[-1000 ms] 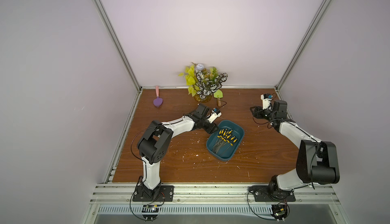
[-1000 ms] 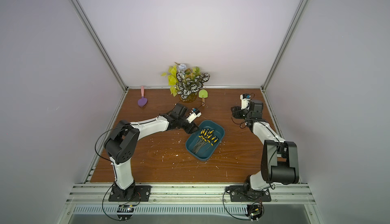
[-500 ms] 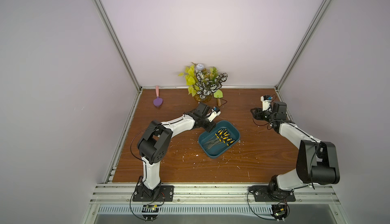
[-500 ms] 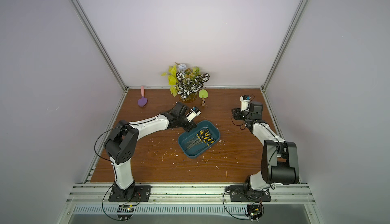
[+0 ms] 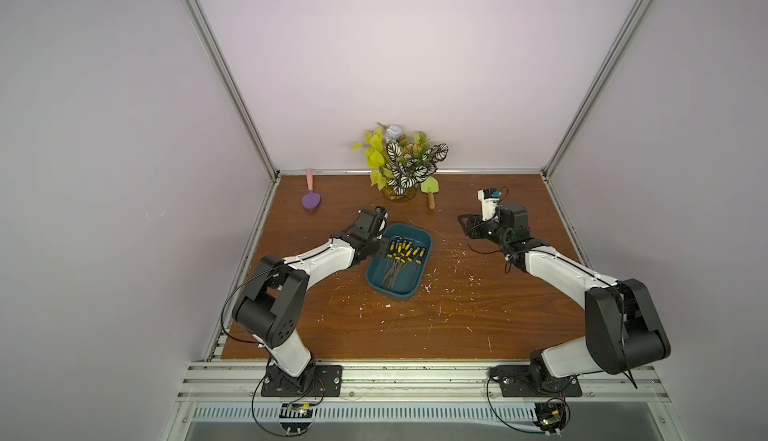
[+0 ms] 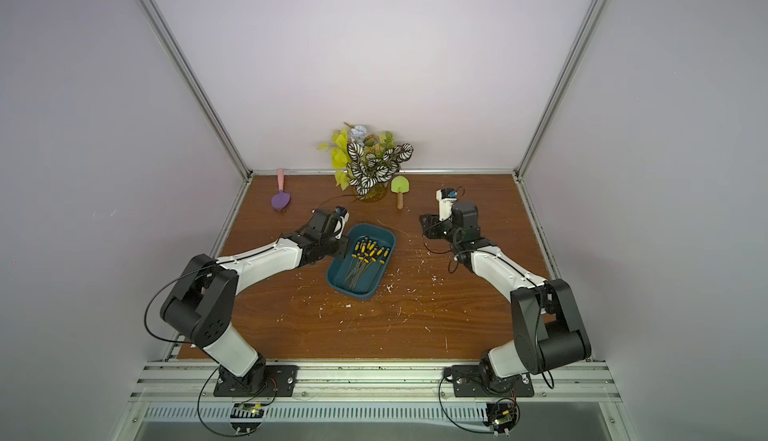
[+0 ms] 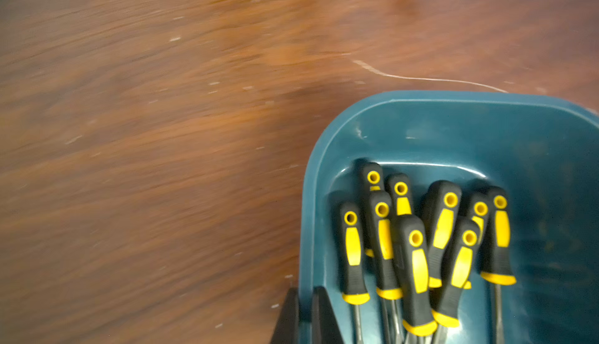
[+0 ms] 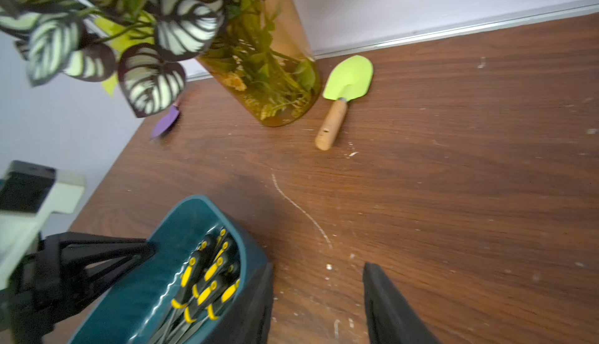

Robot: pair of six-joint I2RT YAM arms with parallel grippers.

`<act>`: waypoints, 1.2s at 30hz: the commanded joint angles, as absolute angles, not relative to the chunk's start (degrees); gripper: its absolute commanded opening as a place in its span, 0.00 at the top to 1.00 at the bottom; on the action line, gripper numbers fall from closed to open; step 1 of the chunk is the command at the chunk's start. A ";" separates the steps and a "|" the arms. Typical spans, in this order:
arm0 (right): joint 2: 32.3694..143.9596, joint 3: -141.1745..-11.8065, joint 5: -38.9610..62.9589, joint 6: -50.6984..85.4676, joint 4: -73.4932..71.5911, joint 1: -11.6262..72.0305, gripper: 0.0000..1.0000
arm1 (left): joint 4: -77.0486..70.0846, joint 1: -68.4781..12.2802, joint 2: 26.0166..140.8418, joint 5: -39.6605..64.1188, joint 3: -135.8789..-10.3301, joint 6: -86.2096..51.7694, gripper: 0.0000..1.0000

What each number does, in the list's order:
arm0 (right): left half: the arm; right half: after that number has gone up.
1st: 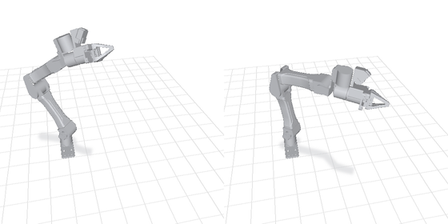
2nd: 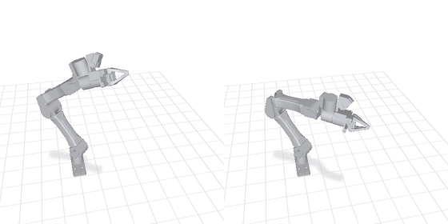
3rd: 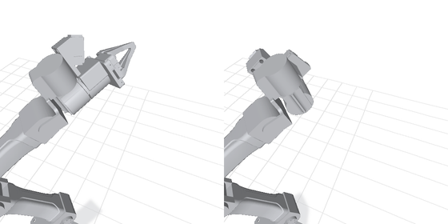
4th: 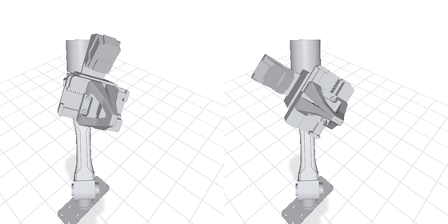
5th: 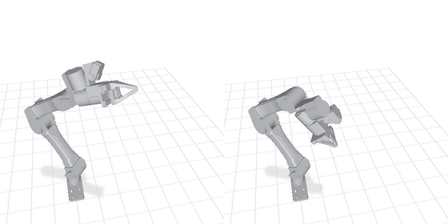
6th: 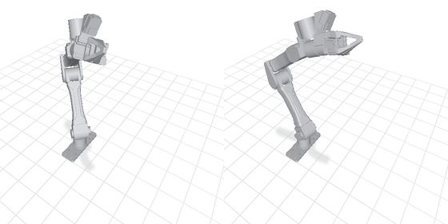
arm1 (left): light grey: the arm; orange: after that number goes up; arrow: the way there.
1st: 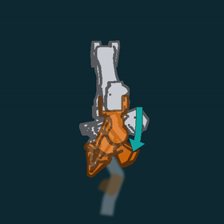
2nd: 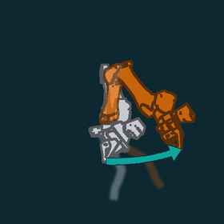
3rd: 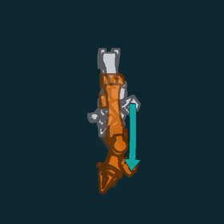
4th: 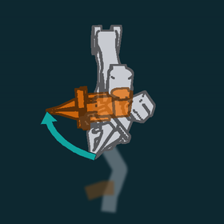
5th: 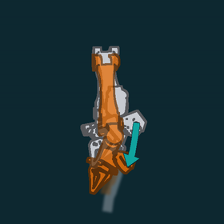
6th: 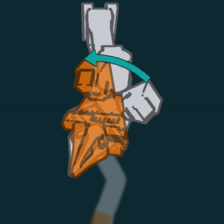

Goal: Take the file tool out of the storage box
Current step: Move the storage box to the center of the board, then pick up the file tool from the storage box.

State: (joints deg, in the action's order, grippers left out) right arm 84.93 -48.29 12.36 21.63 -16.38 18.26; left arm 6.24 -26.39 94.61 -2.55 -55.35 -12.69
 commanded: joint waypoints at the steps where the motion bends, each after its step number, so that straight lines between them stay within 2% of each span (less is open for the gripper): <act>1: 87.90 -51.58 8.55 27.83 -18.55 22.10 0.49 | 9.55 -23.63 93.71 -7.90 -53.11 -15.99 0.99; 8: 94.68 -57.63 6.24 29.58 -16.95 29.42 0.49 | 9.31 -21.53 92.22 -8.89 -51.97 -16.84 0.98; 9: 95.72 -58.72 6.33 29.43 -16.80 30.48 0.49 | 9.32 -21.53 92.12 -8.79 -51.93 -16.81 0.96; 11: 97.40 -61.17 4.40 28.39 -15.33 32.81 0.49 | 9.81 -21.53 92.27 -7.63 -52.56 -16.32 0.85; 15: 101.34 -66.14 2.34 28.25 -13.62 36.61 0.48 | 9.35 -21.53 91.81 -6.68 -53.22 -17.20 0.83; 16: 102.00 -67.06 2.04 28.30 -13.52 37.51 0.49 | 9.32 -21.53 91.70 -6.79 -53.42 -17.18 0.78; 17: 103.02 -68.44 1.16 28.22 -12.65 38.59 0.49 | 9.24 -21.53 91.46 -6.94 -53.52 -17.06 0.68; 20: 107.06 -73.75 -0.14 26.70 -8.74 41.37 0.49 | 8.59 -21.53 89.73 -7.32 -53.66 -16.46 0.65; 23: 111.97 -80.68 -0.04 25.83 -4.09 43.42 0.49 | 7.00 -21.29 86.40 -7.46 -53.74 -15.50 0.50; 25: 115.94 -85.47 0.89 26.18 -0.80 43.93 0.51 | 6.77 -20.17 84.72 -6.87 -54.37 -15.22 0.44; 33: 127.08 -101.27 -0.45 26.73 11.19 46.63 0.57 | 5.26 -9.15 84.59 4.27 -55.54 -14.35 0.41; 36: 129.64 -104.93 -2.16 26.85 14.75 47.25 0.58 | 5.10 -8.00 84.49 5.99 -55.56 -14.63 0.40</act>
State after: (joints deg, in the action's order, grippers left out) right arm 129.75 -101.19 0.27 26.98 8.91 46.52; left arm 5.30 -9.06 84.25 1.72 -54.26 -15.03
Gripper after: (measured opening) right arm 0.422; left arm 0.595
